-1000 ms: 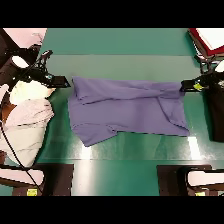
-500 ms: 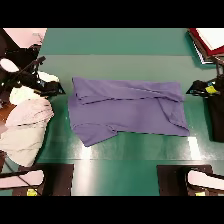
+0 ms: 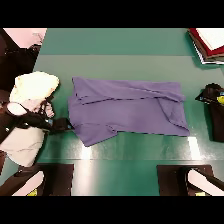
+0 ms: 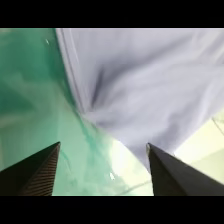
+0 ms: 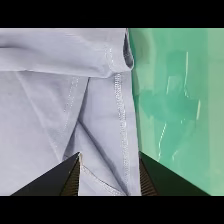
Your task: Fold the shirts.
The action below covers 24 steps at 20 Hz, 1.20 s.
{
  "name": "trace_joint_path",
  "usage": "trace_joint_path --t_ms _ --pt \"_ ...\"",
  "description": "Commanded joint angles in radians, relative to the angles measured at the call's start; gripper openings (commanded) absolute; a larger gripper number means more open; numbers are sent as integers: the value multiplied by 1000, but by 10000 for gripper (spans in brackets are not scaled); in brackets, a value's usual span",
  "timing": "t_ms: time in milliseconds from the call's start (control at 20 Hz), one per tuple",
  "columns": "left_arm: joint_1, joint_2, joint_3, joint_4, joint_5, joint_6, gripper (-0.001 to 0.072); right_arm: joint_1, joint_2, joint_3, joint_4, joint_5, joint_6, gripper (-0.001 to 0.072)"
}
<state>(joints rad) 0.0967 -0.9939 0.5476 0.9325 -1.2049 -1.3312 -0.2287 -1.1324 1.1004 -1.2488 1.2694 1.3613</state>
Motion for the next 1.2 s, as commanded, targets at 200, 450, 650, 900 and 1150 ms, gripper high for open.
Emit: trace_joint_path --t_ms 200,450,650,900,1150 --pt "-200 26 -119 -94 176 -94 605 32 16 -10 0 -19 0 406" --pt "-216 24 -119 -118 232 -109 460 32 16 -11 0 2 0 263" --pt "-216 25 -98 -133 260 -98 27 30 16 -51 -80 103 0 264" --pt "-215 25 -1 -133 198 -23 27 -100 16 -271 -105 145 -21 611" --pt "-215 25 28 -133 201 -22 27 -172 16 -422 -105 116 -100 589"
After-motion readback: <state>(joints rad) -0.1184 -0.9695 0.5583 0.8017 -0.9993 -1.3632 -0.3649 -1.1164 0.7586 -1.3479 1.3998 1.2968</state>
